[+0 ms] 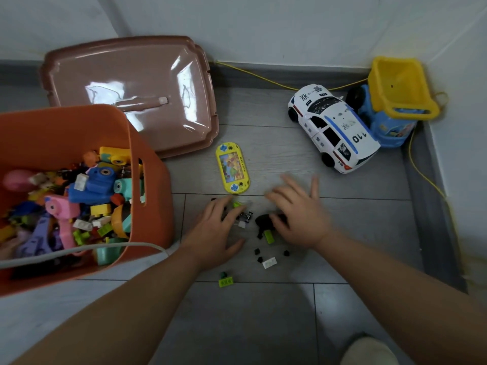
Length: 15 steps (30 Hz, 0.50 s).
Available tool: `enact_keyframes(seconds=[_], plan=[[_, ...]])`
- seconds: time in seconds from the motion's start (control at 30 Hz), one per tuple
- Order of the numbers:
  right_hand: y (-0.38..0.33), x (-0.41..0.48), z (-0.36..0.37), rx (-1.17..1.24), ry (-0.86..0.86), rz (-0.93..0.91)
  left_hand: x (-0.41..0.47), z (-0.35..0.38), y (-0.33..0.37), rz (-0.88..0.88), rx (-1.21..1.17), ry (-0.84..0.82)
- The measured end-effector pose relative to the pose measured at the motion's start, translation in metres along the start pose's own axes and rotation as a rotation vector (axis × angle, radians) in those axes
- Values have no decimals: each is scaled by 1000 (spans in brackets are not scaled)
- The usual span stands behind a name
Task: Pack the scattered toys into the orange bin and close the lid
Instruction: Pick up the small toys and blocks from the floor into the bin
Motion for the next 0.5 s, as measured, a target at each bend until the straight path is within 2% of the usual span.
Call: enact_keyframes(seconds=[0.07,0.13,0.23,0.33,0.5], plan=[[16,-2,-3,60,-19,200,2,2,2,-46,34,-17],[24,-9,4,125,-115,297,4,7,5,-74,50,-67],[12,-18,14,98,-242,199,-1,14,14,-1,58,-129],[-7,-25,19,32,-326,60,-15,14,19,99,70,-93],[-26,-48,34,-126,-393,-170,-49,22,14,219,219,-94]])
Point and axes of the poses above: each hand's wrist, its own x-axis towards the middle knuckle, its own z-axis out of the palm, y = z × x, the point moved 4 cm from there along x, towards the middle knuckle, and after that the axes turned 6 degrees about x, right-handed, at the moved point
